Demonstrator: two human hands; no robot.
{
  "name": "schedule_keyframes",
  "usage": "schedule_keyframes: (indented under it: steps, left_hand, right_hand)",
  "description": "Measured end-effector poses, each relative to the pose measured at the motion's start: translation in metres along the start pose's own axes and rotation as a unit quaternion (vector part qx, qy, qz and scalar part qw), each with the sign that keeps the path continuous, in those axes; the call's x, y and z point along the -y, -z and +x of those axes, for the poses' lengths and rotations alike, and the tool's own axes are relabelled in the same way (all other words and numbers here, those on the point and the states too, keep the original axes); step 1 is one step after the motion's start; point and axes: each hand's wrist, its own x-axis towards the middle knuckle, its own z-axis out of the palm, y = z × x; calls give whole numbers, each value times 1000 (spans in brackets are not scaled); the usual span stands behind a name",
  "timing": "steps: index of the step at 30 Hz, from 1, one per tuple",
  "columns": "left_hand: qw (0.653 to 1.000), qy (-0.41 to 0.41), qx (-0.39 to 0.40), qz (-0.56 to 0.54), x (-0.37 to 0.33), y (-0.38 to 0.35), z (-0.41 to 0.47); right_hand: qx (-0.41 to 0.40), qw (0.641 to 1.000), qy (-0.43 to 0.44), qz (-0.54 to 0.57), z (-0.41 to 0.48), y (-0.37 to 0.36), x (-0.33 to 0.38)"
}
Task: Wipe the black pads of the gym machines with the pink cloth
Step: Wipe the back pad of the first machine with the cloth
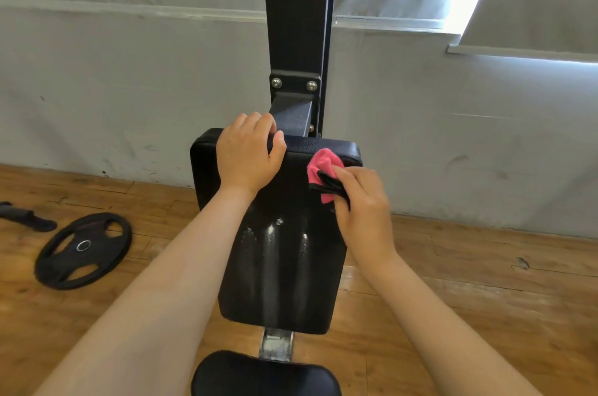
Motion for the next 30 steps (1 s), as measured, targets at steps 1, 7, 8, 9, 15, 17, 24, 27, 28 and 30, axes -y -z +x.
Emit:
schedule_keyframes:
  steps: [1,7,8,9,15,17,24,27,28,30]
  left_hand:
    - [1000,0,-1,1,0,0,0]
    - [1000,4,-1,-5,-2,1,-1]
    - [1000,5,-1,-4,-2,1,-1]
    - [1000,6,0,-4,-2,1,-1]
    - [1000,0,-5,-11,-2,2,-1]
    - [1000,-4,-5,-11,-1,2,-1]
    - [997,-7,41,-64,3,8,0]
    - [992,-36,59,-109,13,20,0]
    - [992,-43,49,-106,18,24,0]
    - [995,-33,24,-89,36,30,-2]
  right_hand:
    - [21,1000,11,-3,-9,-3,-2]
    - [83,995,39,-47,-54,-30,-12]
    - [86,994,40,-45,-56,-31,-13]
    - [98,993,39,-48,-58,-33,-13]
    - [171,985,-34,-11,-72,-28,-8]
    - [152,987,-57,14,-69,-21,-3]
    - [24,996,-54,61,-29,-6,33]
    - [-3,998,-36,44,-12,-9,40]
    - [-5,999,-31,35,-8,-11,41]
    - [-6,1000,-27,13,-2,-19,44]
